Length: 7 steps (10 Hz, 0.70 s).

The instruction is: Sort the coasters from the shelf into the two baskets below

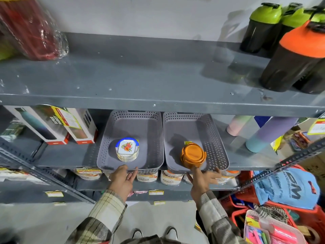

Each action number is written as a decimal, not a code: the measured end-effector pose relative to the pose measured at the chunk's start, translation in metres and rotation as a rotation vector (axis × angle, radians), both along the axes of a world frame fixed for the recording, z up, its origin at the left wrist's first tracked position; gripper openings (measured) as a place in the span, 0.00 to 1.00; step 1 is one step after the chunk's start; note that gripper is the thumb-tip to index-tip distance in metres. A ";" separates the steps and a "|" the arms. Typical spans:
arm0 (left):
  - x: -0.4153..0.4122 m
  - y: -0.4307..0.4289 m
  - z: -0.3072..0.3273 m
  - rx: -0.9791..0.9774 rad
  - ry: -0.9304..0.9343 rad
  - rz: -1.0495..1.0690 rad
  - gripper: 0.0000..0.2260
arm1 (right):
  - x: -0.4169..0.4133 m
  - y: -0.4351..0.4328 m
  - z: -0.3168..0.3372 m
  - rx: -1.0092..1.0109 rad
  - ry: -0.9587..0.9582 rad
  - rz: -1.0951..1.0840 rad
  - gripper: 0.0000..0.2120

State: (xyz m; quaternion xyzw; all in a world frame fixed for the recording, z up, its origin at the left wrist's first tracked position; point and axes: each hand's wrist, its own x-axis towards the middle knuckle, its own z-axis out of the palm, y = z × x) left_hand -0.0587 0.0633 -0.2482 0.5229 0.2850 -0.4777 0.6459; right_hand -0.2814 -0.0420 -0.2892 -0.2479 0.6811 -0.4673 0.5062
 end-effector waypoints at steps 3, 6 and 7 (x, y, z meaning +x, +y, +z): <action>0.005 -0.019 0.014 0.007 -0.031 0.061 0.04 | 0.020 -0.012 0.021 -0.050 -0.024 -0.052 0.36; 0.000 -0.017 0.007 0.029 -0.078 0.054 0.14 | 0.019 -0.006 0.015 0.053 0.194 0.017 0.38; -0.004 -0.014 0.007 0.170 -0.159 0.089 0.23 | 0.018 -0.002 0.018 -0.033 0.280 -0.034 0.38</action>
